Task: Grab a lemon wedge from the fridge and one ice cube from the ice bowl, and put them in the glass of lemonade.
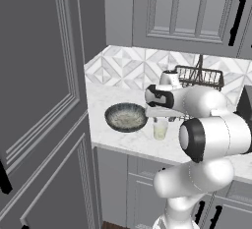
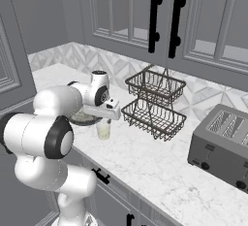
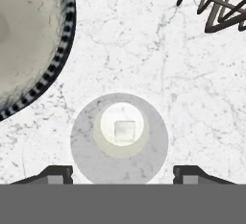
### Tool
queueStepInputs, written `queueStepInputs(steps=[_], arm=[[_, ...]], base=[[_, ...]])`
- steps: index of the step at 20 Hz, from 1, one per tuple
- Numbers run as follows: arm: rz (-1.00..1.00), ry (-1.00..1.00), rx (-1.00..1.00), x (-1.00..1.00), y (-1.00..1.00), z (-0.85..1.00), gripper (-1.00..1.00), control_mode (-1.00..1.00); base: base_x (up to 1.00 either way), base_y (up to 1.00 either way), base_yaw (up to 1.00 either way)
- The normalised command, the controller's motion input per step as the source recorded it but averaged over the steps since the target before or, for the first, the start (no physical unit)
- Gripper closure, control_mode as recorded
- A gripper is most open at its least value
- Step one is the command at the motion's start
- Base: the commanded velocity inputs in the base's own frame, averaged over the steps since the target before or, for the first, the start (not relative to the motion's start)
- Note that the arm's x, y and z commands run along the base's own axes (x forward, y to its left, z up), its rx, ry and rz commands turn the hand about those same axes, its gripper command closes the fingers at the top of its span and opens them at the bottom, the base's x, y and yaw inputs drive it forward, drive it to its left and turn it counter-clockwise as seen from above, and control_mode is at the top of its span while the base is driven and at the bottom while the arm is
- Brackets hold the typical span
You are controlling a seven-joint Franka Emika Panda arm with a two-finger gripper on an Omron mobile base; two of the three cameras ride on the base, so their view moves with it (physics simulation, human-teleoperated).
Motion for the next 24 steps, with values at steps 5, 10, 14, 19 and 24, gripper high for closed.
queueStepInputs(steps=[5, 10, 14, 19, 24], arm=[[0.00, 0.00, 0.00, -0.08, 0.00, 0.01, -1.00, -1.00], [-0.05, -0.03, 0.05, -0.55, -0.13, 0.00, -1.00, -1.00], [-0.07, -0.05, 0.11, -0.65, -0.41, 0.01, -1.00, -1.00], [-0.02, -0.08, 0.07, -0.57, -0.10, 0.10, -1.00, -1.00], [-0.03, -0.10, 0.08, -0.63, -0.11, 0.11, -1.00, -1.00]], base=[[0.00, 0.00, 0.00], [0.00, 0.00, 0.00], [0.00, 0.00, 0.00], [0.00, 0.00, 0.00], [0.00, 0.00, 0.00]])
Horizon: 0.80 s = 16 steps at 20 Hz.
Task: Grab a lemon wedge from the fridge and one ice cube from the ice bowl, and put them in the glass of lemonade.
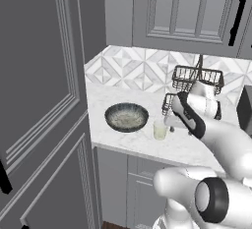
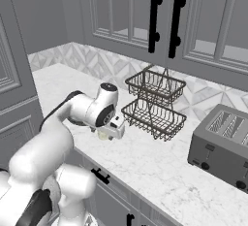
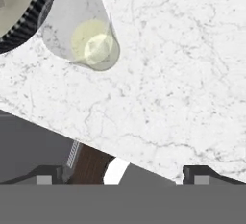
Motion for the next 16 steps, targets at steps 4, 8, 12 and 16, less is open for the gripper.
queueStepInputs(steps=[4, 8, 12, 16], arm=[[-0.01, -0.28, 0.03, -0.94, 0.07, 0.37, -1.00, -1.00], [0.00, -0.16, -0.13, -0.96, 0.51, 1.00, -1.00, -1.00], [0.00, -0.01, -0.25, -0.80, 0.61, 1.00, -1.00, -1.00], [0.03, -0.11, -0.03, -0.75, 0.22, 0.21, -1.00, -1.00]], base=[[0.00, 0.00, 0.00], [0.00, 0.00, 0.00], [0.00, 0.00, 0.00], [0.00, 0.00, 0.00]])
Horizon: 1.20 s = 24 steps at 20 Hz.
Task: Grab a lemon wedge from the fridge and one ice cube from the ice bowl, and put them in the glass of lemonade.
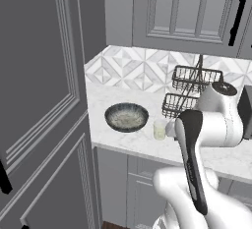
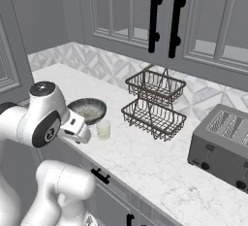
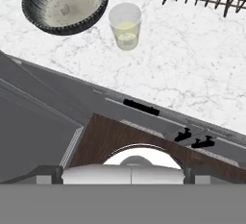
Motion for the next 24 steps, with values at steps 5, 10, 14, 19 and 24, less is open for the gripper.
queueStepInputs(steps=[5, 10, 14, 19, 24], arm=[[0.00, 0.00, 0.00, 0.00, 0.00, 0.00, -1.00, -1.00], [0.00, 0.00, 0.00, -0.03, 0.00, 0.00, -1.00, 1.00], [0.00, 0.00, 0.00, 0.00, 0.00, 0.00, -1.00, 1.00], [0.00, 0.00, 0.00, 0.00, 0.00, 0.00, -1.00, 1.00], [0.00, 0.00, 0.00, 0.00, 0.00, 0.00, -1.00, 1.00]], base=[[0.00, 0.00, 0.00], [-0.40, 0.06, 0.00], [-1.00, 0.39, 0.04], [-0.24, 0.36, 0.77], [0.00, 0.00, 1.00]])
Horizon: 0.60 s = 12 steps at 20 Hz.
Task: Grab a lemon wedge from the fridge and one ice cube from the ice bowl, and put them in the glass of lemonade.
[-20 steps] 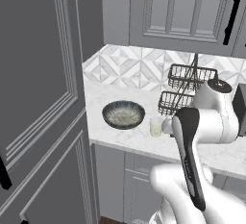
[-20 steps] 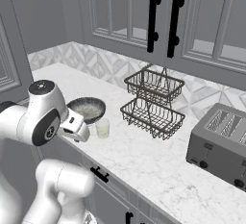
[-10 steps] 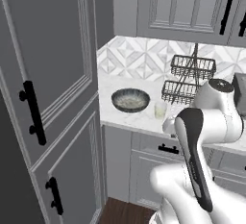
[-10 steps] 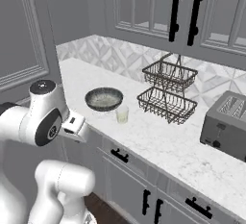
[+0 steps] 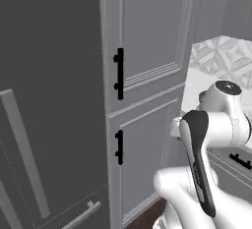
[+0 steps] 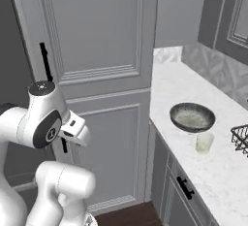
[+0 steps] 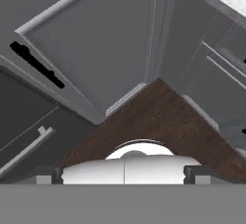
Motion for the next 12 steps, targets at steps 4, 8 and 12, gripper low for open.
queueStepInputs(steps=[4, 8, 12], arm=[[0.00, 0.00, 0.00, 0.00, 0.00, 0.00, -1.00, 1.00], [0.00, 0.00, 0.00, 0.00, 0.00, 0.00, -1.00, 1.00], [0.00, 0.00, 0.00, 0.00, 0.00, 0.00, -1.00, 1.00]], base=[[-0.09, -0.04, 1.00], [-0.15, -0.20, 0.89], [-0.06, 0.04, 0.12]])
